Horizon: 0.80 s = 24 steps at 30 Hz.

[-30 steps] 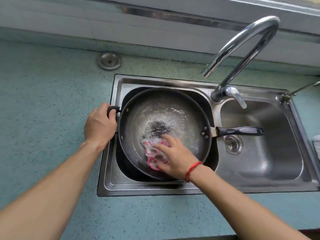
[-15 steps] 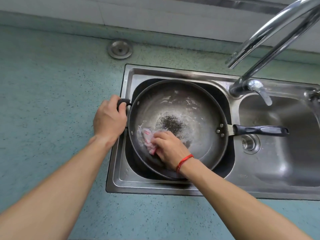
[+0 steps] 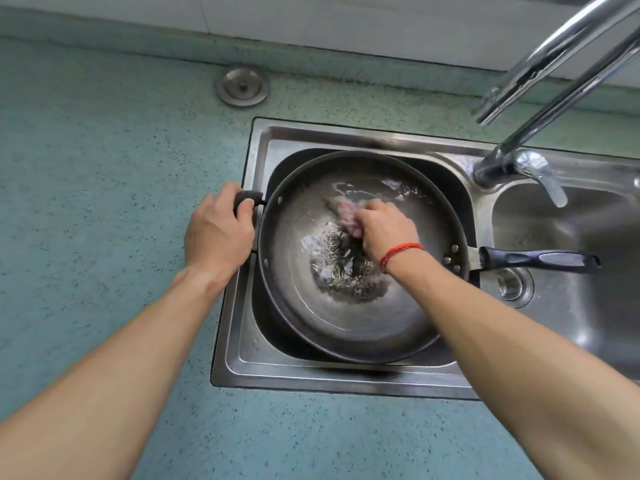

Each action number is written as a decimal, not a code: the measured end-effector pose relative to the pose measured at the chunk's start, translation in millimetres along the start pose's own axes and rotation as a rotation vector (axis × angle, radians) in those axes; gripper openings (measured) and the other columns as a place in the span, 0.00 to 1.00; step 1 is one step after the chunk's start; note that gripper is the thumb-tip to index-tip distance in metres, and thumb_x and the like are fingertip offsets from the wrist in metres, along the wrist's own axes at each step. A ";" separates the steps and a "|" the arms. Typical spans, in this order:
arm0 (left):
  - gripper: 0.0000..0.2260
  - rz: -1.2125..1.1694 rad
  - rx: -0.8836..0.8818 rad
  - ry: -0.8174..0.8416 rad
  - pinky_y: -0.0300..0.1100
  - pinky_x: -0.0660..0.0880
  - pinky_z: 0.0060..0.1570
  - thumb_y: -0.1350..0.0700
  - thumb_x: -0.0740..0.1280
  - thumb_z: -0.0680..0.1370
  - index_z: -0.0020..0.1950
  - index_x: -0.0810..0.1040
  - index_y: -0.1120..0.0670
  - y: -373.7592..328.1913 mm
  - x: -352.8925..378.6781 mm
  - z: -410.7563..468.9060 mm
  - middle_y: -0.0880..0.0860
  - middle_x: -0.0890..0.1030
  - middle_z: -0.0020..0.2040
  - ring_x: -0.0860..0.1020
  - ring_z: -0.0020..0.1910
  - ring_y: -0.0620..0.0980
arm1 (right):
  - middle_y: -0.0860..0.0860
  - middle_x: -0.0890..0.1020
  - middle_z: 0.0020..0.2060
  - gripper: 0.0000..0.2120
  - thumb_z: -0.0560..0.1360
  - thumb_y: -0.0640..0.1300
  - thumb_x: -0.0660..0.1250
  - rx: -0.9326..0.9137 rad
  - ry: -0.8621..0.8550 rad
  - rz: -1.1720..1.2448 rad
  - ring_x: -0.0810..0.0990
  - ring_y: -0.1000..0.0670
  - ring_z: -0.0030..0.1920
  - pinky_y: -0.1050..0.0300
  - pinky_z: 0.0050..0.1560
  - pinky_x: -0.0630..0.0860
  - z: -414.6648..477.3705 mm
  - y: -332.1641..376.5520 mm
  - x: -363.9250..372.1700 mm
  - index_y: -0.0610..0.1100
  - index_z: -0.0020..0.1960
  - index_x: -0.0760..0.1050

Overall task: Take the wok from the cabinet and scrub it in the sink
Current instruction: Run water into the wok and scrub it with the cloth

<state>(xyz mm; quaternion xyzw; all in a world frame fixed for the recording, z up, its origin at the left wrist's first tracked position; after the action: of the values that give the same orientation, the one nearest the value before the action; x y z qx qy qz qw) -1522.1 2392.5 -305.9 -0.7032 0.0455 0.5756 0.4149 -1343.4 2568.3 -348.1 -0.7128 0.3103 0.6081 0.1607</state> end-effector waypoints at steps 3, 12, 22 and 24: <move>0.08 0.013 0.000 -0.014 0.48 0.65 0.39 0.51 0.59 0.82 0.48 0.71 0.55 0.0 -0.1 0.8 0.59 0.77 0.43 0.72 0.41 0.57 | 0.42 0.76 0.54 0.10 0.76 0.37 0.65 0.055 0.087 -0.147 0.75 0.39 0.57 0.48 0.48 0.76 -18.8 -25.1 -5.0 0.41 0.57 0.77; 0.10 0.026 -0.015 0.003 0.49 0.67 0.39 0.50 0.58 0.82 0.52 0.73 0.56 0.4 1.3 1.2 0.60 0.78 0.45 0.73 0.43 0.59 | 0.44 0.77 0.48 0.09 0.74 0.36 0.64 -0.005 0.325 0.023 0.79 0.41 0.52 0.52 0.53 0.76 -91.4 2.9 2.6 0.41 0.52 0.79; 0.10 0.026 -0.002 -0.012 0.49 0.67 0.38 0.50 0.58 0.82 0.51 0.73 0.56 1.5 1.2 2.3 0.59 0.79 0.45 0.73 0.42 0.58 | 0.44 0.79 0.40 0.06 0.71 0.41 0.67 -0.180 0.196 0.275 0.79 0.39 0.43 0.52 0.41 0.74 -57.9 90.6 17.1 0.40 0.39 0.82; 0.09 0.022 0.006 -0.014 0.48 0.66 0.38 0.51 0.58 0.82 0.50 0.72 0.55 1.7 1.1 2.0 0.58 0.78 0.44 0.73 0.41 0.58 | 0.45 0.80 0.40 0.05 0.70 0.39 0.68 -0.177 0.123 0.282 0.79 0.41 0.43 0.54 0.42 0.77 -36.0 93.3 15.9 0.42 0.40 0.83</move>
<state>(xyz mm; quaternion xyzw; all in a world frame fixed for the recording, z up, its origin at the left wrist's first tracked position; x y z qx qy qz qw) -1524.2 2393.2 -307.8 -0.6973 0.0522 0.5849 0.4111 -1374.2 2472.0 -342.2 -0.7094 0.3617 0.6049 -0.0086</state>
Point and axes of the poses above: each hand's wrist, its own z-axis towards the middle knuckle, its own x-axis out of the palm, y = z × x, the point moved 8 cm from there along z, towards the middle knuckle
